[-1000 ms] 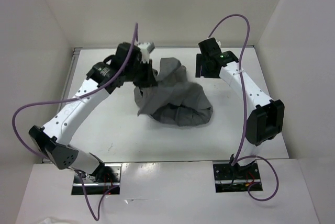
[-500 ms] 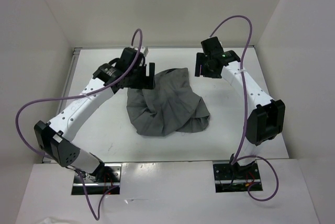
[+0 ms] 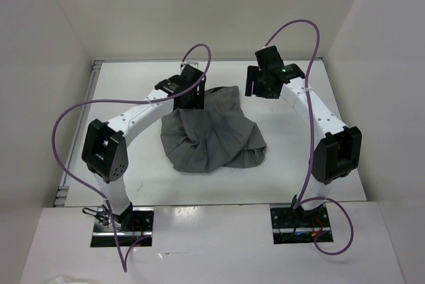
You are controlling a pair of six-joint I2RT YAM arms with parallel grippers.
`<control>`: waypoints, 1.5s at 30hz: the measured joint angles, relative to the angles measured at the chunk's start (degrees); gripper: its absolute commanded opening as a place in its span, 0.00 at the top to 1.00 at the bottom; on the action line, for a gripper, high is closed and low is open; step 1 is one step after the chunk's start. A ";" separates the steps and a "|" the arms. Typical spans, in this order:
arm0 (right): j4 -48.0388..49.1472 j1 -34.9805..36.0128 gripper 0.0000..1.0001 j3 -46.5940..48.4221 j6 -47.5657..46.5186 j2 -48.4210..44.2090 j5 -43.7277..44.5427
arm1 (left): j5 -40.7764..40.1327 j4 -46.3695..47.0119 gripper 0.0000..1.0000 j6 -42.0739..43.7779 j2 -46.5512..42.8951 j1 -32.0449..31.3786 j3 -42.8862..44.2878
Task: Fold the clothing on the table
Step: Move the skirt to the center of the board, then flatten the skirt out
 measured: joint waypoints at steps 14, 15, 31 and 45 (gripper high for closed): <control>0.00 0.00 0.28 0.00 -0.44 0.00 0.90 | 8.37 2.80 1.00 0.15 10.84 0.15 2.86; 0.00 0.00 0.28 0.00 -0.48 0.00 1.27 | 10.25 2.91 1.00 0.57 10.99 0.15 4.17; 1.38 -0.37 0.28 0.00 -0.59 0.00 3.30 | 31.76 1.01 0.40 3.10 -20.83 0.63 -4.94; 5.97 1.60 0.39 1.25 -5.92 4.83 -13.97 | 21.84 -14.14 0.26 -3.45 -13.51 4.20 -16.85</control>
